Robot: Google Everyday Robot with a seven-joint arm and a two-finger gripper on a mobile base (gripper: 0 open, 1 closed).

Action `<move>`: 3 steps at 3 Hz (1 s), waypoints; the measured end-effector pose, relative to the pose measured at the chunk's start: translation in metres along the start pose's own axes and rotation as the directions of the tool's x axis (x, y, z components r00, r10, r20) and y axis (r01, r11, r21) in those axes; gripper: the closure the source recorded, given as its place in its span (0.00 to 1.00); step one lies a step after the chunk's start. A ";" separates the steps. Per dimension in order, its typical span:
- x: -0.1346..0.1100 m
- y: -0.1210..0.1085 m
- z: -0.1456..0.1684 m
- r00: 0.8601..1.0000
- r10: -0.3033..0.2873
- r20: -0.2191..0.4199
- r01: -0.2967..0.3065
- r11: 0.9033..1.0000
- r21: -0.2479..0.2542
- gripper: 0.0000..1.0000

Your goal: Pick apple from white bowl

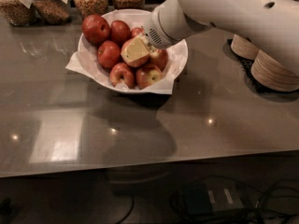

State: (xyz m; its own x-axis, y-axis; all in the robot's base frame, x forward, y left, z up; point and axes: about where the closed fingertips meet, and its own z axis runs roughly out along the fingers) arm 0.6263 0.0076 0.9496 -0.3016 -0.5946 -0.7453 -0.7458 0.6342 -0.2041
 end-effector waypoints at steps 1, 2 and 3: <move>0.004 -0.002 0.008 1.000 0.015 -0.006 -0.015 1.000 -0.007 0.32; 0.014 0.002 0.022 0.999 0.042 -0.022 -0.042 0.998 -0.037 0.33; 0.021 0.004 0.033 0.998 0.060 -0.036 -0.062 0.996 -0.064 0.36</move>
Offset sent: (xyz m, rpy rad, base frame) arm 0.0130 0.0046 -0.0458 0.0393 0.1089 -0.0059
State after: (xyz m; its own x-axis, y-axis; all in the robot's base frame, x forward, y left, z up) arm 0.6365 0.0145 0.9119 -0.3669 -0.5732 -0.7327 -0.7619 0.6371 -0.1168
